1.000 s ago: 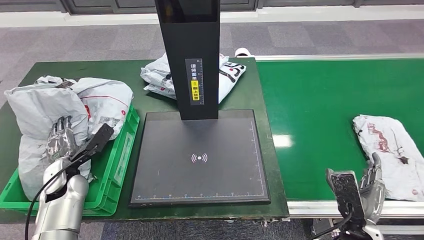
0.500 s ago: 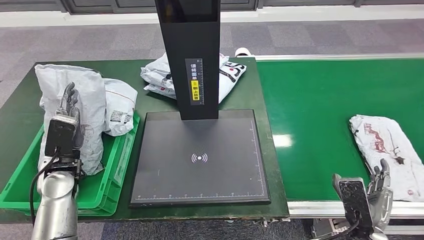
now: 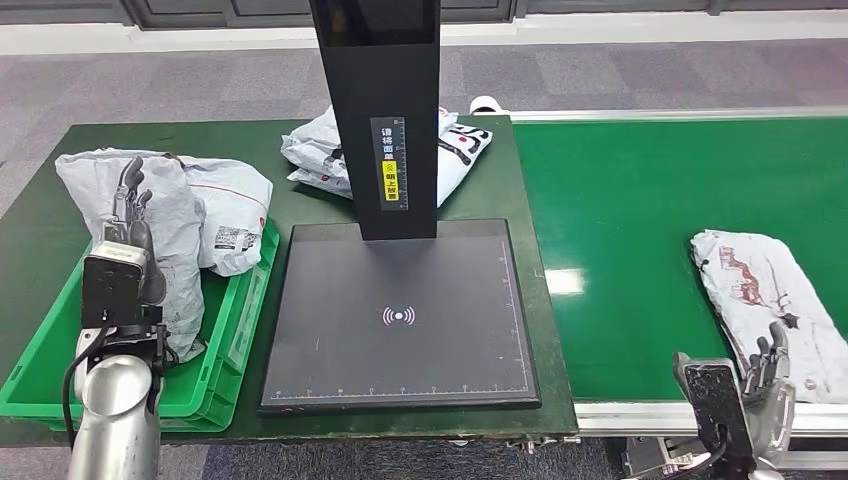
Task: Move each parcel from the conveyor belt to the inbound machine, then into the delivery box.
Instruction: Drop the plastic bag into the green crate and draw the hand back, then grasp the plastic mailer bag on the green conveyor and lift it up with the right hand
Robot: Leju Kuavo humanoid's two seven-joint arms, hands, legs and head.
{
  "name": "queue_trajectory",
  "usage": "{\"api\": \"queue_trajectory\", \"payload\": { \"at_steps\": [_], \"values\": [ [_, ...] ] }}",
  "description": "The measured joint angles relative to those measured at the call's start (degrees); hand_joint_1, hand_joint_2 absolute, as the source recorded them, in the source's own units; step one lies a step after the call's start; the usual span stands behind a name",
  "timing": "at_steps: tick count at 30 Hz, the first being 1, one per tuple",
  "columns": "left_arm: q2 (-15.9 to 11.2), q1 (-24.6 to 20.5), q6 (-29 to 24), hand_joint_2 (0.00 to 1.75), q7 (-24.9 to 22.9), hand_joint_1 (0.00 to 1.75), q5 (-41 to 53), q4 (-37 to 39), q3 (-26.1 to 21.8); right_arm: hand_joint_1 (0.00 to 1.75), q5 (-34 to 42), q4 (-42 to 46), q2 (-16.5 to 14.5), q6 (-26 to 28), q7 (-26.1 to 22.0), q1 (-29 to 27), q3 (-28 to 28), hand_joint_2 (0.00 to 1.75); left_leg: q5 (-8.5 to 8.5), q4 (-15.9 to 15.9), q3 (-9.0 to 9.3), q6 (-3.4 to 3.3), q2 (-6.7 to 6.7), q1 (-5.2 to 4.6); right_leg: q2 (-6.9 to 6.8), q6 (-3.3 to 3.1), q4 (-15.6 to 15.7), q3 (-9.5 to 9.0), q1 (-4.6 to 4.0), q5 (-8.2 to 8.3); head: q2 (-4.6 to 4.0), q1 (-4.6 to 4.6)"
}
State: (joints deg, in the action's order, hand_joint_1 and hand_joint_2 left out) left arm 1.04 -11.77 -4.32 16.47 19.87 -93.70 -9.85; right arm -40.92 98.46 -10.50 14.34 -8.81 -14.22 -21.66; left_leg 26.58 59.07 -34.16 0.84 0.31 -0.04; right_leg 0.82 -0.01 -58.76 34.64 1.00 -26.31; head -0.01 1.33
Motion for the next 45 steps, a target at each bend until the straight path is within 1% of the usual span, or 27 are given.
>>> {"api": "queue_trajectory", "payload": {
  "at_steps": [3,5,7,10,12,14,18,21,26,31,35,38,39,41,43,45],
  "values": [
    [0.2,0.2,-0.1,1.75,0.2,0.00,-0.1,-0.1,1.2,0.00,-6.6,-2.0,1.4,-1.3,4.2,1.2,-2.4,1.75,0.01,0.0,-0.01,-0.01,0.00,-0.02,0.00,0.02,0.0,-0.02,0.02,0.01,0.01,-0.01],
    [0.5,0.8,0.1,1.75,0.5,0.00,-0.6,-0.6,2.5,0.00,-13.8,-4.5,3.1,-3.0,8.1,2.9,-4.4,1.75,0.03,0.0,0.00,-0.06,-0.01,-0.07,0.01,0.05,0.0,-0.02,0.06,0.03,0.00,-0.01],
    [0.9,1.5,0.5,1.75,0.9,0.00,-1.4,-0.9,3.9,0.00,-20.2,-8.1,5.5,-4.1,11.5,5.3,-6.3,1.75,0.04,0.0,0.00,-0.12,-0.02,-0.13,0.02,0.10,0.0,-0.02,0.13,0.05,0.01,-0.01],
    [1.4,2.2,1.5,1.75,1.2,0.00,-2.7,-1.0,5.8,0.00,-24.8,-13.5,9.1,-5.0,14.2,8.7,-7.7,1.75,0.03,0.0,-0.02,-0.16,-0.02,-0.17,0.02,0.14,0.0,-0.03,0.17,0.08,0.00,-0.02],
    [1.7,2.5,2.8,1.75,1.6,0.00,-4.0,-0.9,7.0,0.00,-27.8,-18.3,12.0,-5.6,16.5,11.8,-7.9,1.75,0.03,0.0,-0.04,-0.18,-0.03,-0.19,0.03,0.19,0.0,-0.03,0.19,0.11,0.00,-0.01],
    [2.0,2.7,4.0,1.75,2.2,0.00,-5.1,-0.5,8.5,0.00,-31.5,-25.9,15.9,-5.4,18.5,17.0,-7.9,1.75,-0.02,0.0,-0.05,-0.25,-0.06,-0.23,0.08,0.27,0.0,-0.02,0.22,0.19,0.01,0.00],
    [3.0,3.0,5.6,1.75,3.4,0.00,-6.0,1.5,12.9,0.00,-37.5,-44.8,24.1,-3.7,20.7,30.1,-6.9,1.75,-0.19,0.1,-0.06,-0.51,-0.01,-0.35,0.06,0.46,0.0,-0.02,0.35,0.34,0.00,-0.01],
    [3.6,3.5,6.0,1.75,3.8,0.00,-6.0,2.6,15.3,0.00,-38.6,-54.5,27.7,-3.2,21.2,36.2,-5.8,1.75,-0.26,0.1,-0.12,-0.57,0.21,-0.37,-0.13,0.52,0.0,-0.02,0.37,0.37,0.01,-0.01],
    [3.8,3.7,6.9,1.75,3.9,0.00,-6.2,3.6,16.9,0.00,-39.7,-63.1,30.5,-3.0,22.6,40.4,-4.4,1.75,-0.28,0.1,-0.18,-0.55,0.31,-0.37,-0.25,0.52,0.0,-0.01,0.36,0.36,0.01,-0.02],
    [4.6,3.8,9.0,1.75,4.1,0.00,-6.8,5.8,19.1,0.00,-42.4,-69.7,32.8,-5.7,26.0,45.0,-2.6,1.75,-0.28,0.1,-0.22,-0.56,0.29,-0.37,-0.24,0.54,0.0,0.04,0.38,0.35,-0.01,-0.02],
    [5.0,3.8,9.3,1.75,4.2,0.00,-7.1,7.6,20.4,0.00,-42.8,-73.0,33.6,-6.7,26.9,46.8,-1.9,1.75,-0.29,0.1,-0.24,-0.58,0.34,-0.39,-0.28,0.55,0.0,0.03,0.39,0.35,0.00,-0.02],
    [5.2,3.7,9.5,1.75,4.2,0.00,-7.2,8.4,20.9,0.00,-42.7,-74.7,33.8,-7.9,26.4,47.4,-1.8,1.75,-0.29,0.1,-0.23,-0.58,0.33,-0.40,-0.27,0.55,0.0,0.03,0.40,0.35,0.00,-0.02],
    [5.2,3.7,9.6,1.75,4.2,0.00,-7.3,8.7,21.1,0.00,-42.5,-75.3,33.8,-9.3,25.8,47.6,-1.7,1.75,-0.29,0.1,-0.23,-0.58,0.33,-0.40,-0.27,0.55,0.0,0.03,0.40,0.35,0.01,-0.02],
    [5.4,3.7,10.0,1.75,4.4,0.00,-7.6,9.5,21.3,0.00,-41.9,-76.5,33.8,-14.2,23.0,47.9,-1.7,1.75,-0.28,0.1,-0.23,-0.58,0.33,-0.39,-0.27,0.55,0.0,0.03,0.39,0.35,0.01,-0.02],
    [5.6,3.3,10.6,1.75,4.7,0.00,-7.8,10.7,21.4,0.00,-41.4,-77.7,33.5,-21.0,17.8,48.0,-1.6,1.75,-0.29,0.1,-0.23,-0.58,0.33,-0.38,-0.27,0.54,0.0,0.04,0.39,0.35,0.00,-0.02],
    [5.9,2.7,11.1,1.75,5.2,0.00,-7.8,12.1,21.4,0.00,-41.7,-78.8,33.0,-27.5,11.1,47.8,-1.0,1.75,-0.29,0.1,-0.24,-0.57,0.34,-0.38,-0.28,0.54,0.0,0.04,0.38,0.34,0.00,-0.02]
  ]
}}
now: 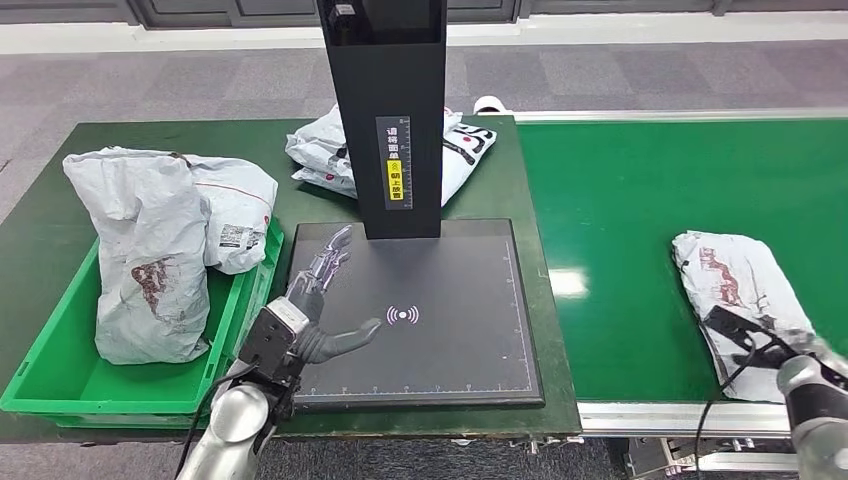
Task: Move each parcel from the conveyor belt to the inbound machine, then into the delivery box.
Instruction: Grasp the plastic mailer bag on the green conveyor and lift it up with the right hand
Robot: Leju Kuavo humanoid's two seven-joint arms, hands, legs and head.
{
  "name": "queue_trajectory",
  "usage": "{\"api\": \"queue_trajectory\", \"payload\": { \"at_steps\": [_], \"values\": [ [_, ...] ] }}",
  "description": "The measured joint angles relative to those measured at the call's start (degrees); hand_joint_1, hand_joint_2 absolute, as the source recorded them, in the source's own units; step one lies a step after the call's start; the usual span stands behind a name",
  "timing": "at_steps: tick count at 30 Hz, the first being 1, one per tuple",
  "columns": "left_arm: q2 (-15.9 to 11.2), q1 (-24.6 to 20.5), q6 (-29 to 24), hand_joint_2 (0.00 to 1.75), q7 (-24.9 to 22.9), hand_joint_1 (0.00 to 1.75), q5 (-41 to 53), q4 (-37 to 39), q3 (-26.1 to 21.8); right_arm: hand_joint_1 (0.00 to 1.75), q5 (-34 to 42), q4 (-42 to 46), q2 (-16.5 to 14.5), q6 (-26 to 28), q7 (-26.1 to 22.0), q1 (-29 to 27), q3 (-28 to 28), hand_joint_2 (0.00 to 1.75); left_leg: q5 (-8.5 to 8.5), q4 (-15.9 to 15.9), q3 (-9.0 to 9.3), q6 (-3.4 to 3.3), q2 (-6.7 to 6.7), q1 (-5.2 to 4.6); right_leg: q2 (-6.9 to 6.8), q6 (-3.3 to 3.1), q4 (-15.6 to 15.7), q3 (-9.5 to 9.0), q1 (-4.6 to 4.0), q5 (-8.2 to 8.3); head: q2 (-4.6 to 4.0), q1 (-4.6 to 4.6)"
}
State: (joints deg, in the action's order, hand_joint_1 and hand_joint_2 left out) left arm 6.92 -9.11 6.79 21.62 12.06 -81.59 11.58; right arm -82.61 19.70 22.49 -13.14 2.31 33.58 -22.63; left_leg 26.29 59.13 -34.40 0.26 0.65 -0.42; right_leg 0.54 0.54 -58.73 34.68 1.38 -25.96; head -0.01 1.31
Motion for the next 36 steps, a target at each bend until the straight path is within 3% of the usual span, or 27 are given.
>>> {"api": "queue_trajectory", "payload": {
  "at_steps": [2,5,9,10,14,27,31,36],
  "values": [
    [0.2,-0.6,0.3,1.75,0.3,0.00,0.0,1.2,0.0,0.02,-0.5,-0.8,-0.6,-4.4,-6.0,-0.3,1.1,1.75,-0.01,0.0,-0.01,0.00,0.00,0.00,0.00,0.00,0.0,0.00,0.00,0.00,0.01,0.00],
    [0.3,-0.9,0.4,1.75,0.7,0.00,0.3,2.2,0.0,0.37,-0.8,-1.3,-1.2,-7.9,-12.0,0.0,2.8,1.75,-0.01,0.0,-0.01,0.02,-0.05,0.01,0.05,-0.01,0.0,-0.01,-0.01,0.01,0.01,0.01],
    [0.3,-0.8,0.4,1.75,0.9,0.00,0.5,2.6,-0.2,1.66,-1.2,-1.6,-1.6,-10.9,-14.4,1.5,5.3,1.75,0.01,0.0,0.05,0.01,-0.23,0.02,0.20,-0.01,0.0,-0.01,-0.01,0.03,0.00,0.02],
    [0.3,-0.7,0.4,1.75,0.9,0.00,0.5,2.6,-0.3,1.75,-1.2,-1.6,-1.6,-11.5,-14.6,1.9,5.8,1.75,0.01,0.0,0.06,0.00,-0.25,0.02,0.22,-0.01,0.0,-0.01,-0.01,0.03,0.00,0.02],
    [0.3,-0.1,0.4,1.75,0.9,0.00,0.6,2.5,-0.6,1.75,-1.2,-1.9,-1.8,-12.8,-15.5,3.4,7.3,1.75,0.01,0.0,0.09,0.00,-0.26,0.02,0.23,0.01,0.0,-0.03,-0.01,0.07,0.00,0.02],
    [0.3,1.3,0.2,1.75,0.9,0.00,1.0,1.8,-1.8,1.75,0.6,-2.2,-3.5,-8.2,-14.7,3.6,7.6,1.75,-0.03,0.0,-0.02,0.01,-0.11,0.02,0.10,-0.01,0.0,-0.01,-0.01,0.08,-0.01,0.02],
    [0.5,2.7,-0.2,1.75,0.4,0.00,1.5,0.3,-1.9,1.75,4.6,-2.1,-4.8,1.1,-11.1,3.7,7.6,1.75,-0.03,0.0,-0.07,0.01,-0.11,0.01,0.05,0.00,0.0,0.01,-0.01,0.08,0.00,0.01],
    [1.6,4.9,-1.0,1.75,-1.3,0.00,2.8,-2.6,-2.5,1.75,17.0,1.1,-8.7,16.8,-8.6,3.6,6.3,1.75,-0.04,0.0,-0.05,0.00,-0.11,0.01,0.05,0.00,0.0,0.03,-0.01,0.08,0.01,0.02]
  ]
}}
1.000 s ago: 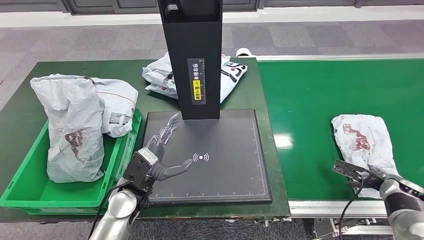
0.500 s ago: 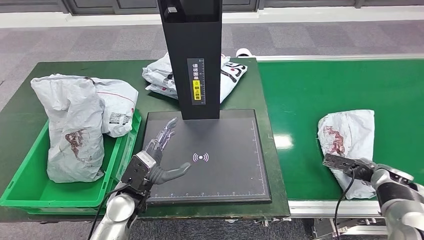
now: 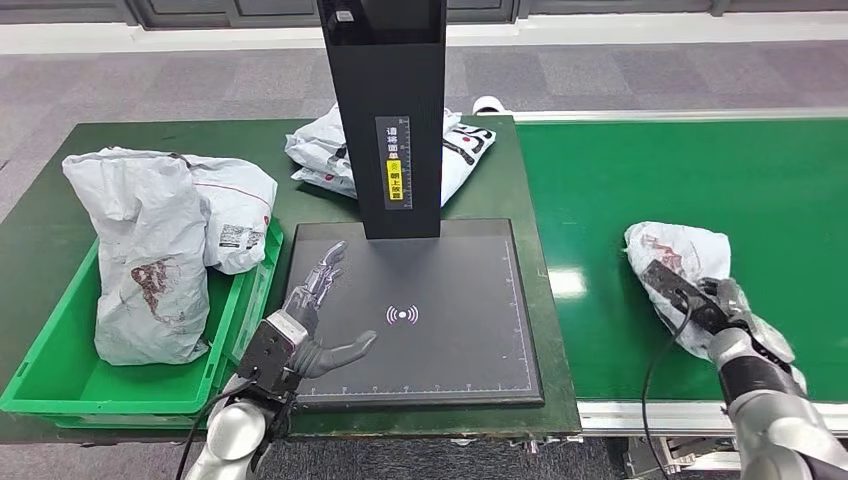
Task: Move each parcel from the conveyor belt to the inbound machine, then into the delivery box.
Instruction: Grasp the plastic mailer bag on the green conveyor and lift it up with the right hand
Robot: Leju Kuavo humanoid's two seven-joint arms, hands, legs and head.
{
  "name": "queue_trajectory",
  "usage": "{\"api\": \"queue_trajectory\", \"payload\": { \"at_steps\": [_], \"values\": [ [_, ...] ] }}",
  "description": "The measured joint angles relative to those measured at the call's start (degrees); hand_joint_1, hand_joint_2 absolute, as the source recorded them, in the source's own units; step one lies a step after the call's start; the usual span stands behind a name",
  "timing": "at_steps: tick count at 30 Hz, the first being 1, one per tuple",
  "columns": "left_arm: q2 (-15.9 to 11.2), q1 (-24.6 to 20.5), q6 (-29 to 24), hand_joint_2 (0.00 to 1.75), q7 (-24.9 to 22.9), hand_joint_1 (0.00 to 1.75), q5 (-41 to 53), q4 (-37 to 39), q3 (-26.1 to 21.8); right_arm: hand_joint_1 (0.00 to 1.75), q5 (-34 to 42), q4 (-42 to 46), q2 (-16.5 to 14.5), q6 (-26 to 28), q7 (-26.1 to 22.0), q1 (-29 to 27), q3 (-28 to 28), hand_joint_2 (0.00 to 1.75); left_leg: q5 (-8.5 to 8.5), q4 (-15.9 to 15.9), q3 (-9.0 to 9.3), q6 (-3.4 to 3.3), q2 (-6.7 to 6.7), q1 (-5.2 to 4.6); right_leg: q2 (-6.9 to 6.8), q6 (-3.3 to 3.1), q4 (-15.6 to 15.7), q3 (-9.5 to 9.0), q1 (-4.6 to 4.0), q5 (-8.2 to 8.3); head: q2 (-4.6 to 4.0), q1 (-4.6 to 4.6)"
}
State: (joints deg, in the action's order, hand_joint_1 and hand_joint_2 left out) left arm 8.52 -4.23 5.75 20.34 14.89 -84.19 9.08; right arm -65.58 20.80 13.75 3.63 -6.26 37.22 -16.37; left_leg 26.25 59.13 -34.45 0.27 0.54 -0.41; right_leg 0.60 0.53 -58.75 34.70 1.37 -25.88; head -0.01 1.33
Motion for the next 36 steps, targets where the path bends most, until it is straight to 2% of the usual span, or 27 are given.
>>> {"api": "queue_trajectory", "payload": {
  "at_steps": [2,7,11,15,19,22,28,34,35,36],
  "values": [
    [0.6,0.6,-0.6,1.75,-0.4,0.00,0.6,-0.8,-0.2,1.75,6.4,3.9,-2.2,2.8,-2.0,-0.7,-0.9,1.75,-0.02,0.0,0.01,0.02,0.01,0.01,-0.01,0.00,0.0,0.00,-0.01,0.00,0.00,0.00],
    [1.6,1.2,-2.0,1.75,-0.5,0.00,1.5,-1.7,-0.7,1.75,20.1,19.4,-8.0,3.7,-3.7,-5.6,-0.2,1.75,-0.05,0.0,-0.03,0.06,0.15,0.02,-0.11,-0.03,0.0,0.02,-0.02,-0.02,-0.01,-0.01],
    [1.8,1.3,-3.2,1.75,-0.2,0.00,1.6,-1.9,-1.1,1.75,27.2,32.1,-11.1,3.8,-3.6,-9.0,4.2,1.75,-0.05,0.0,-0.03,0.07,0.15,0.02,-0.10,-0.04,0.0,0.04,-0.02,-0.05,0.00,0.00],
    [1.8,1.5,-3.8,1.75,0.2,0.00,1.5,-1.9,-1.6,1.75,30.3,40.6,-12.7,3.3,-3.4,-11.2,9.5,1.75,-0.05,0.0,-0.04,0.07,0.15,0.02,-0.11,-0.03,0.0,0.04,-0.02,-0.06,0.01,0.00],
    [1.7,1.7,-4.4,1.75,0.7,0.00,1.3,-1.9,-1.8,1.75,32.3,45.0,-13.8,0.7,-4.3,-12.6,13.4,1.75,-0.05,0.0,-0.05,0.07,0.15,0.02,-0.11,-0.03,0.0,0.02,-0.01,-0.06,0.01,-0.01],
    [1.7,1.9,-5.0,1.75,1.3,0.00,1.3,-2.1,-2.0,1.75,33.5,47.4,-15.4,-1.3,-4.5,-13.8,18.4,1.75,-0.05,0.0,-0.03,0.08,0.09,0.03,-0.07,-0.04,0.0,0.04,-0.03,-0.05,0.00,-0.01],
    [1.5,1.9,-5.2,1.75,1.6,0.00,1.2,-2.6,-2.2,1.75,36.3,47.8,-17.5,-0.5,-4.4,-15.6,29.8,1.75,-0.10,0.0,-0.06,0.14,0.24,0.09,-0.20,-0.08,0.0,0.07,-0.08,-0.08,0.00,0.00],
    [1.3,1.9,-5.2,1.75,1.6,0.00,1.2,-2.7,-2.2,1.73,37.9,47.8,-17.6,-2.0,-3.8,-15.6,34.2,1.75,-0.10,0.0,-0.09,0.14,0.24,0.07,-0.19,-0.09,0.0,0.06,-0.05,-0.08,0.00,-0.01],
    [1.3,1.9,-5.2,1.75,1.6,0.00,1.2,-2.7,-2.2,1.62,38.0,47.7,-17.7,-2.8,-3.6,-15.6,34.7,1.75,-0.09,0.0,-0.09,0.14,0.24,0.07,-0.19,-0.08,0.0,0.06,-0.05,-0.08,0.00,-0.02],
    [1.2,1.8,-5.3,1.75,1.6,0.00,1.1,-2.7,-2.2,1.25,38.1,47.5,-17.8,-3.6,-3.4,-15.7,35.3,1.75,-0.09,0.0,-0.09,0.14,0.24,0.07,-0.19,-0.08,0.0,0.06,-0.05,-0.08,-0.01,-0.02]
  ]
}}
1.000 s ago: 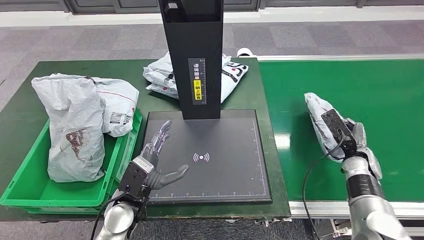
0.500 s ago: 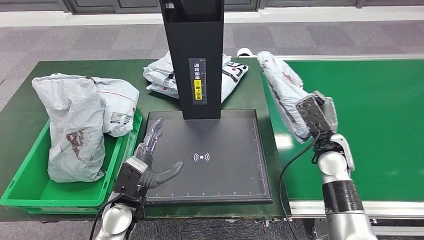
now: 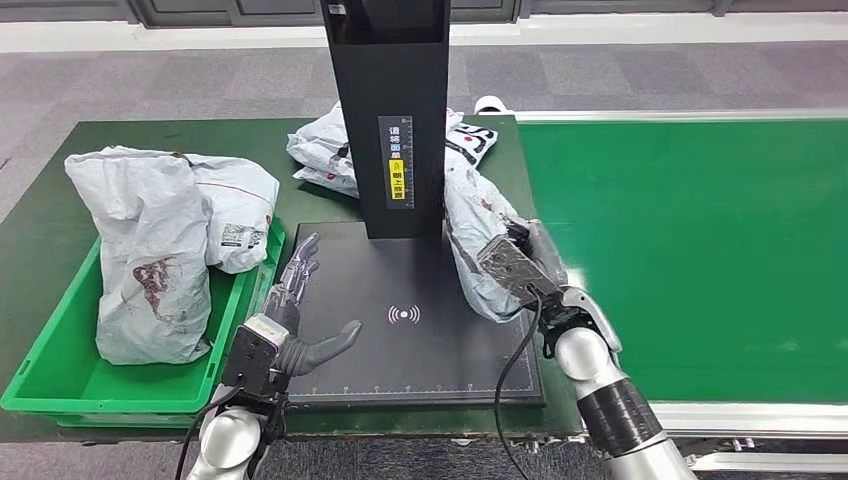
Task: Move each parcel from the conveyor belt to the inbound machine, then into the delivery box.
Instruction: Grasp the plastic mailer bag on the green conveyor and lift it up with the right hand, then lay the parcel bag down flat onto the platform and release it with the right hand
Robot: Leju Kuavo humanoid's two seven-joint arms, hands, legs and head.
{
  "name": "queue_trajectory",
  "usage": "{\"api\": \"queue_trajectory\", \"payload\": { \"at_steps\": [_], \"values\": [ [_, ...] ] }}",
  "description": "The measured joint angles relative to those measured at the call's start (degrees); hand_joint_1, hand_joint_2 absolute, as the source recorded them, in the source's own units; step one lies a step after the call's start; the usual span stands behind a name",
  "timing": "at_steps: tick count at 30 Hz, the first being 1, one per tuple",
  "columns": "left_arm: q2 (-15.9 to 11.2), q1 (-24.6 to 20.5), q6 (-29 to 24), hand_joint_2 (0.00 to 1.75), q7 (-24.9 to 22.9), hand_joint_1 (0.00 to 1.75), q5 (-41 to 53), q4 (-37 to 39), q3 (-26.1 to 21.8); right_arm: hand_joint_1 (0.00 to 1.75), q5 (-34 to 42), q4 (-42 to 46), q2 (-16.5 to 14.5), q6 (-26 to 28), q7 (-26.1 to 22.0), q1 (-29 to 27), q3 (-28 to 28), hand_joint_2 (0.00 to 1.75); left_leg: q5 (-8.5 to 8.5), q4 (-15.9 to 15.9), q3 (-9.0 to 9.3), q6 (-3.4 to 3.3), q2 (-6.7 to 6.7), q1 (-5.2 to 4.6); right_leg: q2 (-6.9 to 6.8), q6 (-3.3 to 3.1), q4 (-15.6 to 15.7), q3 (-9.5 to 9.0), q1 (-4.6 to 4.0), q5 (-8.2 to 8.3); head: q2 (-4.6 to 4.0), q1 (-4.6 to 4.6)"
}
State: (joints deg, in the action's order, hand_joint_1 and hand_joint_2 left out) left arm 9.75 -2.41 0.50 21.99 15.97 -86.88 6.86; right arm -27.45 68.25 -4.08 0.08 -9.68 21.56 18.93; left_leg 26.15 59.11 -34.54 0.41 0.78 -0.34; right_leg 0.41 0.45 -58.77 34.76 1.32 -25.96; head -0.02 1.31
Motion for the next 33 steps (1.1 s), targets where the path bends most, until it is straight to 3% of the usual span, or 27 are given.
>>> {"api": "queue_trajectory", "payload": {
  "at_steps": [2,3,4,13,33],
  "values": [
    [-0.2,-0.2,-0.1,1.75,0.1,0.00,-0.3,0.0,0.0,0.39,0.4,-0.9,-0.6,-0.7,0.1,-0.3,1.9,1.75,0.00,0.0,0.01,0.00,-0.02,0.01,0.00,0.00,0.0,0.01,-0.01,0.00,0.00,0.01],
    [-0.4,-0.4,-0.1,1.75,0.1,0.00,-0.6,0.0,0.0,0.06,0.7,-1.7,-0.9,-0.9,0.1,-0.6,3.5,1.75,0.00,0.0,0.01,0.01,-0.02,0.01,0.00,-0.01,0.0,0.01,-0.02,0.00,0.00,0.01],
    [-0.5,-0.5,-0.3,1.75,0.2,0.00,-0.8,0.0,0.0,0.00,0.9,-2.4,-1.2,-1.1,0.1,-1.1,5.4,1.75,0.00,0.0,0.01,0.01,-0.02,0.02,0.00,-0.01,0.0,0.02,-0.04,-0.01,0.01,0.02],
    [-1.3,-0.8,-0.9,1.75,0.5,0.00,-1.9,0.3,0.0,0.00,1.9,-6.7,-2.3,-4.1,-0.3,-3.2,18.4,1.75,0.03,0.0,-0.02,0.06,-0.02,0.13,0.00,-0.14,0.0,0.05,-0.14,-0.09,0.01,0.01],
    [-1.8,-0.8,-0.9,1.75,-0.1,0.00,-1.8,1.8,-0.7,0.00,11.4,-3.9,-0.8,-5.8,-3.2,-0.9,19.5,1.75,0.03,0.0,-0.01,0.06,-0.03,0.12,0.00,-0.16,0.0,0.06,-0.14,-0.07,0.01,0.02]
  ]
}}
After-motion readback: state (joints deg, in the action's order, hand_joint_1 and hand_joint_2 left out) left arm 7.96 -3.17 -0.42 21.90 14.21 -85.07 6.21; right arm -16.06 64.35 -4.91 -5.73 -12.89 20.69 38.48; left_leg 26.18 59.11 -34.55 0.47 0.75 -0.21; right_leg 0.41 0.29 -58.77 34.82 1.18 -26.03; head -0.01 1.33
